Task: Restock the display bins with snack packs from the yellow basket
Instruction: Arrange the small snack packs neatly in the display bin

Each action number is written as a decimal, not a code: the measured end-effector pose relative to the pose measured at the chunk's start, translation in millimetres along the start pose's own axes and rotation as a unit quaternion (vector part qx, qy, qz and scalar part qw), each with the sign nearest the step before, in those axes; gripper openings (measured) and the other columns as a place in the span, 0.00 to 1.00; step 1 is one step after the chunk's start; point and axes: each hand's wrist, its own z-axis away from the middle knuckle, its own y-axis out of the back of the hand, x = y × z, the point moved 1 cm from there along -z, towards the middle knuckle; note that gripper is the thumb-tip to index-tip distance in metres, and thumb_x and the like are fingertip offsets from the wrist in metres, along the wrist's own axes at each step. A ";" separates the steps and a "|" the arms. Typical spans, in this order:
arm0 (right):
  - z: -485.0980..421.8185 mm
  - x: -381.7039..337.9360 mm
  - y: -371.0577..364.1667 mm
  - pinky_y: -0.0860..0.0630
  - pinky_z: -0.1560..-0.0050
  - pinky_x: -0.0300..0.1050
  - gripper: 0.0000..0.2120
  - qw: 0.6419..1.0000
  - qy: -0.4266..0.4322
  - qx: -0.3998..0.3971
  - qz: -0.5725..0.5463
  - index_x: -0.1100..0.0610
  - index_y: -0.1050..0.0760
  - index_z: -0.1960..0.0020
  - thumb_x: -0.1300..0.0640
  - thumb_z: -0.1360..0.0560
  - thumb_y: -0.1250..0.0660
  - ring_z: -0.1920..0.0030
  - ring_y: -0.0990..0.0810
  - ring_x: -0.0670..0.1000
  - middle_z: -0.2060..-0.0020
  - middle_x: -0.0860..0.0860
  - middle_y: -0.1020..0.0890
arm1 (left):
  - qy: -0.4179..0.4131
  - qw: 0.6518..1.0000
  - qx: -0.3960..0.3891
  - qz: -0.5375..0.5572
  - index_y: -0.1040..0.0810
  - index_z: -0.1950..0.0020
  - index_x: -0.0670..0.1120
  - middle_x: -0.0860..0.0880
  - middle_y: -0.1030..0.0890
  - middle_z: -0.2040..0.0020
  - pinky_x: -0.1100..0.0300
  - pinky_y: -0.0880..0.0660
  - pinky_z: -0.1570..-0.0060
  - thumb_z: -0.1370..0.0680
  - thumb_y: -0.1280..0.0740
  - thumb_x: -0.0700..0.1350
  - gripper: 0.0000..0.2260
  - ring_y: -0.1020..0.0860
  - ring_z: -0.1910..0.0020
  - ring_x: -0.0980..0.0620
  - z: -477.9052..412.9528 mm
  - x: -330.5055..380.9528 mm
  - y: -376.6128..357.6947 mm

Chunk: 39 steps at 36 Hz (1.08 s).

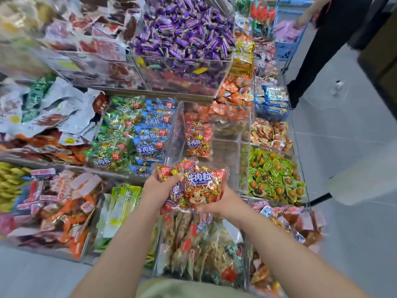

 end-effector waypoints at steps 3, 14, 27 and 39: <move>-7.4 -16.0 1.3 0.26 0.58 0.30 0.39 0.997 -0.011 0.033 0.068 0.44 0.37 0.36 0.60 0.40 0.20 0.53 0.19 0.39 0.51 0.41 0.19 | -0.010 1.000 -0.002 -0.024 0.23 0.44 0.54 0.48 0.16 0.50 0.40 0.22 0.47 0.41 0.23 0.59 0.28 0.17 0.52 0.42 -10.0 12.2 3.5; -49.3 -51.7 23.0 0.22 0.47 0.42 0.06 0.995 -0.040 0.020 -0.087 0.53 0.25 0.49 0.60 0.26 0.32 0.53 0.18 0.46 0.53 0.48 0.16 | -0.055 0.997 0.002 -0.056 0.21 0.56 0.52 0.52 0.15 0.63 0.57 0.20 0.65 0.31 0.22 0.50 0.10 0.16 0.66 0.52 -60.5 55.9 34.3; -172.3 -26.0 50.5 0.24 0.66 0.37 0.18 0.974 -0.084 0.205 -0.054 0.63 0.27 0.40 0.71 0.29 0.31 0.65 0.21 0.47 0.60 0.54 0.19 | -0.007 0.999 -0.019 0.042 0.24 0.53 0.53 0.50 0.14 0.62 0.49 0.18 0.66 0.30 0.23 0.47 0.12 0.15 0.63 0.46 -95.1 80.9 44.6; -228.9 11.7 26.5 0.31 0.34 0.56 0.49 0.939 -0.027 0.335 0.068 0.56 0.43 0.30 0.59 0.43 0.18 0.37 0.26 0.55 0.39 0.55 0.26 | 0.032 0.997 -0.048 0.047 0.24 0.46 0.51 0.45 0.14 0.57 0.40 0.19 0.57 0.41 0.21 0.54 0.26 0.15 0.59 0.41 -103.0 70.7 36.0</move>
